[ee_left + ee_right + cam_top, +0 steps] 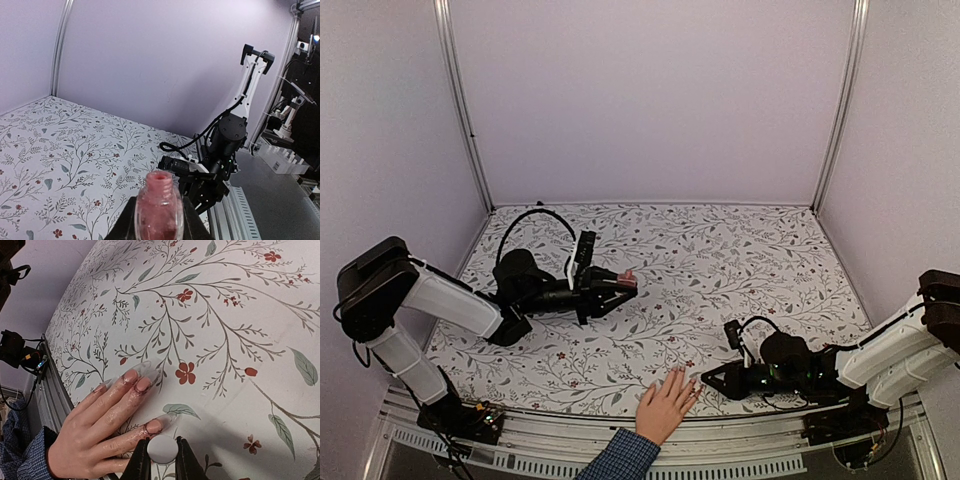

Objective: Paint the nails
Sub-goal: Paint the nail polish on the nail.

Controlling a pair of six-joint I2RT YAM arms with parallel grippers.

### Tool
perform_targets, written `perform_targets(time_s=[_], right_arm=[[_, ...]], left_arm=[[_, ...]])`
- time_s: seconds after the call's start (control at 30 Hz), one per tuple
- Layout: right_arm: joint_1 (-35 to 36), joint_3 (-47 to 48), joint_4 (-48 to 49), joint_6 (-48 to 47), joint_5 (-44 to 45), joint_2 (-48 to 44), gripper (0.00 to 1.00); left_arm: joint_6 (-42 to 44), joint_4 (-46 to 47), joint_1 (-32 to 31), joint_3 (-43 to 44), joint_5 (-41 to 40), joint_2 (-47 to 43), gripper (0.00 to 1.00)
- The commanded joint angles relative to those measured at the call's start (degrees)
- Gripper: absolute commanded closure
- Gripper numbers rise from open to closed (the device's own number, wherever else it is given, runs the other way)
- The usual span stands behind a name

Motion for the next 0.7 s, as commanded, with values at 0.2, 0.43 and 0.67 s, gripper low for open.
perform_targets(time_s=[0.2, 0.43, 0.67], right_arm=[[0.4, 0.21, -0.37, 1.07, 2.1, -1.18, 1.0], [0.44, -2.17, 2.52, 0.51, 2.02, -3.75, 1.0], [1.21, -2.11, 4.51, -1.23, 0.55, -3.55, 1.0]], left_arm=[[-0.69, 2.39, 0.85, -0.01, 0.6, 0.82, 1.0], [-0.83, 2.7, 0.85, 0.0, 0.6, 0.95, 1.0], [-1.09, 3.09, 0.85, -0.08, 0.58, 1.2, 1.0]])
